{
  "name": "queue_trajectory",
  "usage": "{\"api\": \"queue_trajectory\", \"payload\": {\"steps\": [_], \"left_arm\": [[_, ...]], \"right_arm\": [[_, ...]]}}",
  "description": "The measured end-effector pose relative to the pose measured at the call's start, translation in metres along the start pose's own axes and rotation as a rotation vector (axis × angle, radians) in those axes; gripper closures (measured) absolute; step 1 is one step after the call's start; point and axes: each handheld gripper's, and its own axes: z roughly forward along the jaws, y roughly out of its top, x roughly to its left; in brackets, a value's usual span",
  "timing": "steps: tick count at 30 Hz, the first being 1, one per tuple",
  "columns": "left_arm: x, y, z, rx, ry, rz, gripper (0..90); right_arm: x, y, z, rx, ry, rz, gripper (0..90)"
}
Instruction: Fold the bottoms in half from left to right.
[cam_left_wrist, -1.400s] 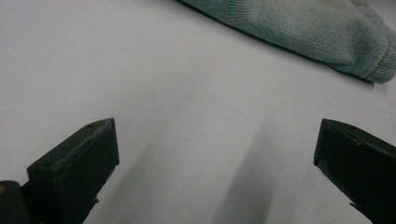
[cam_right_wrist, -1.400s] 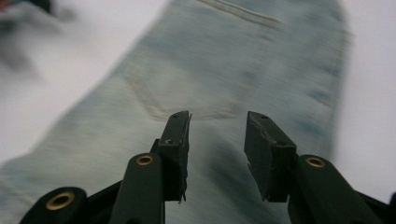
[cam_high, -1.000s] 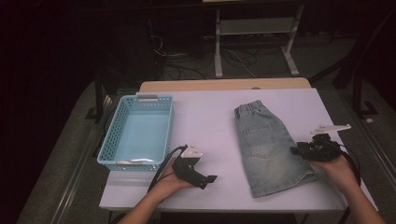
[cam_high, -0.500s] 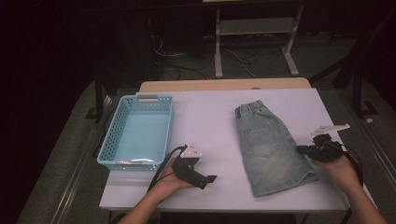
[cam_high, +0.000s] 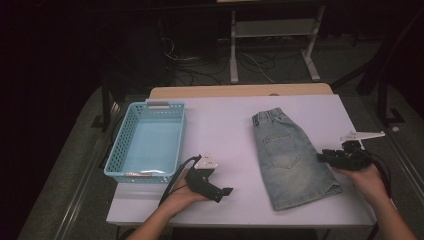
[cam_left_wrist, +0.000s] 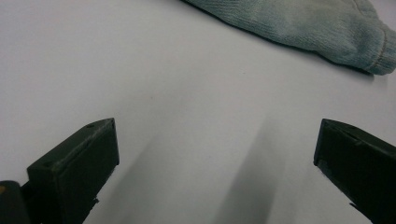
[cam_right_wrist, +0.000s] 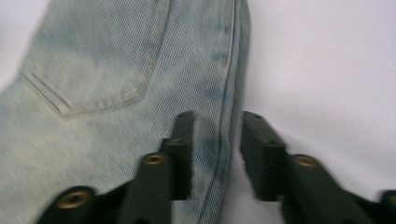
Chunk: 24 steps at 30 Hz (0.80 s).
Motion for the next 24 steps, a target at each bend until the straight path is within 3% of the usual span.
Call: {"api": "queue_trajectory", "payload": {"steps": [5,17,22,24], "left_arm": [[0.0,0.002,0.002,-0.01,0.008,-0.016,0.0],[0.005,0.005,0.001,-0.035,0.022,-0.051,0.0],[0.003,0.012,0.006,-0.042,0.025,-0.046,0.0],[0.001,0.016,0.01,-0.042,0.026,-0.038,0.0]], "right_arm": [[0.005,0.009,0.006,-0.028,-0.007,-0.02,45.7],[0.012,0.04,0.027,-0.108,0.046,-0.034,39.1],[0.01,0.037,0.03,-0.073,0.034,-0.053,36.1],[0.008,0.034,0.029,-0.063,0.029,-0.037,34.4]]}}
